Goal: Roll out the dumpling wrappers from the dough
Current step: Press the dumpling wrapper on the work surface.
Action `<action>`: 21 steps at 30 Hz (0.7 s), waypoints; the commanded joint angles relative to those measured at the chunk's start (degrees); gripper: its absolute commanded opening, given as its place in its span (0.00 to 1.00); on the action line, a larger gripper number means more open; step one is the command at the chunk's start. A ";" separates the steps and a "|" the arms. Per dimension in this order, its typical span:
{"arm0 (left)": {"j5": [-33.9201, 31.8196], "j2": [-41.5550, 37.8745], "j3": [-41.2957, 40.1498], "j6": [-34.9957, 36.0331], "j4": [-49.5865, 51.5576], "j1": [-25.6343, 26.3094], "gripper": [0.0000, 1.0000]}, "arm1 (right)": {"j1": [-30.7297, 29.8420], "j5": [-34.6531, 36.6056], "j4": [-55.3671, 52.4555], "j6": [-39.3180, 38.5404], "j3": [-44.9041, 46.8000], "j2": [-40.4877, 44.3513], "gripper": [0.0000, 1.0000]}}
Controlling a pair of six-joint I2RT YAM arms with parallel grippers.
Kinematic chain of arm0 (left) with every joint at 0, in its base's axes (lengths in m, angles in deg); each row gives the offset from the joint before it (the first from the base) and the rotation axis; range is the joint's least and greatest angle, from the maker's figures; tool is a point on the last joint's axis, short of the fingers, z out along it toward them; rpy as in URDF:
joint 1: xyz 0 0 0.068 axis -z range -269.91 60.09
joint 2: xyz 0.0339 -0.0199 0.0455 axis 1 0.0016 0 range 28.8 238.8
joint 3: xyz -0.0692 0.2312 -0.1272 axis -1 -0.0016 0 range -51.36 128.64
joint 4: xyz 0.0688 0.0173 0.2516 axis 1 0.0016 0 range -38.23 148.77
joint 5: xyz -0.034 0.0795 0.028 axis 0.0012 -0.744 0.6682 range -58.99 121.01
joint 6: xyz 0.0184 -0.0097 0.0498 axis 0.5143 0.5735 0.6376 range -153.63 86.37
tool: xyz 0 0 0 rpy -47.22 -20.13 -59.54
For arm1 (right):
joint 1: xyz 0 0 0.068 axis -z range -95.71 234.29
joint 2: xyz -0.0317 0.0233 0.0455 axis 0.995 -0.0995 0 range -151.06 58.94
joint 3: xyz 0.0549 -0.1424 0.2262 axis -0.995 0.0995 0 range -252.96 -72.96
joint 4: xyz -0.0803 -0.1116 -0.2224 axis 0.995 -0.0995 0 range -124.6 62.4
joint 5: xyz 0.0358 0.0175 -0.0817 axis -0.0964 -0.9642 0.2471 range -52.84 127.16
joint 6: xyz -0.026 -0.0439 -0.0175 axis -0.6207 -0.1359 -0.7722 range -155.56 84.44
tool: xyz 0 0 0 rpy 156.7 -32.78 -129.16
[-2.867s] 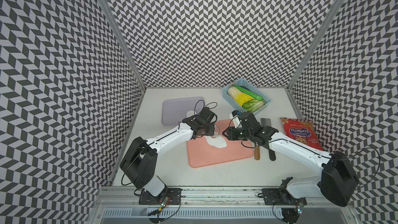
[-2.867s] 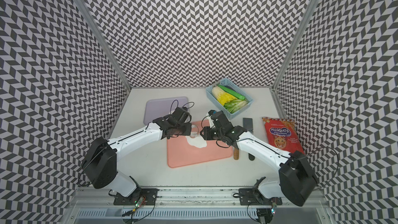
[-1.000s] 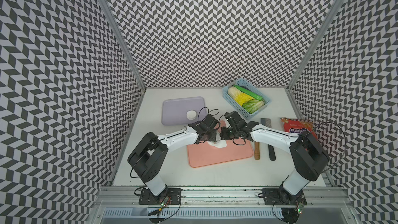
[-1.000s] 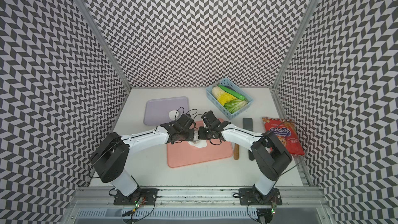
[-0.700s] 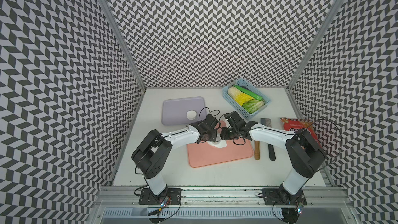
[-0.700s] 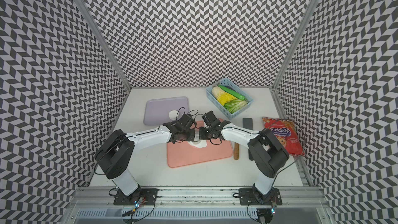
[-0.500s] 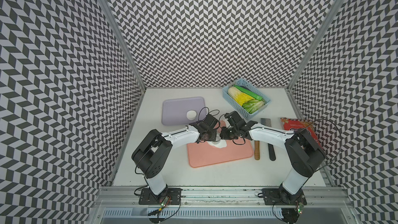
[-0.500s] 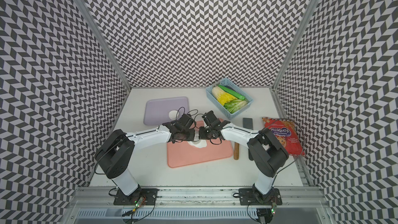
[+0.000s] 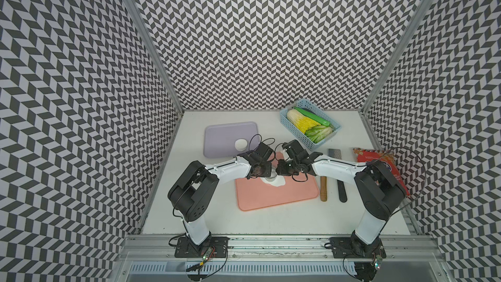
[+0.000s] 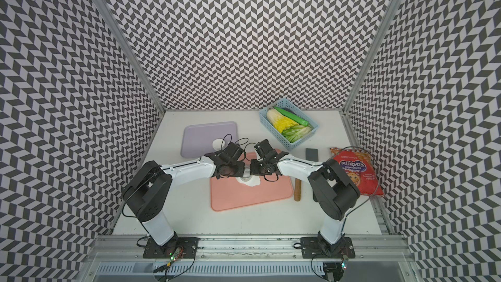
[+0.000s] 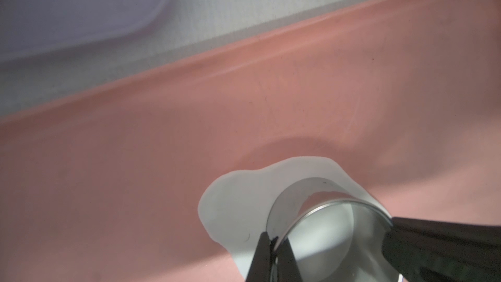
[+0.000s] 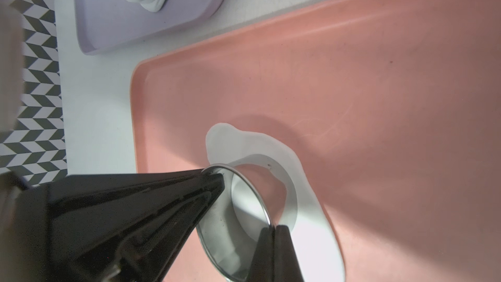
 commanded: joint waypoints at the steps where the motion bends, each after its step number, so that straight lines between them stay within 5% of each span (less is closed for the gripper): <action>1: 3.66 3.45 0.19 1.09 1.40 -0.50 0.00 | 1.00 2.38 -0.15 -0.74 -0.09 -3.22 0.00; 21: 5.23 5.27 -2.22 1.04 2.09 -1.73 0.00 | 3.81 -0.51 3.49 -1.12 6.68 -10.40 0.00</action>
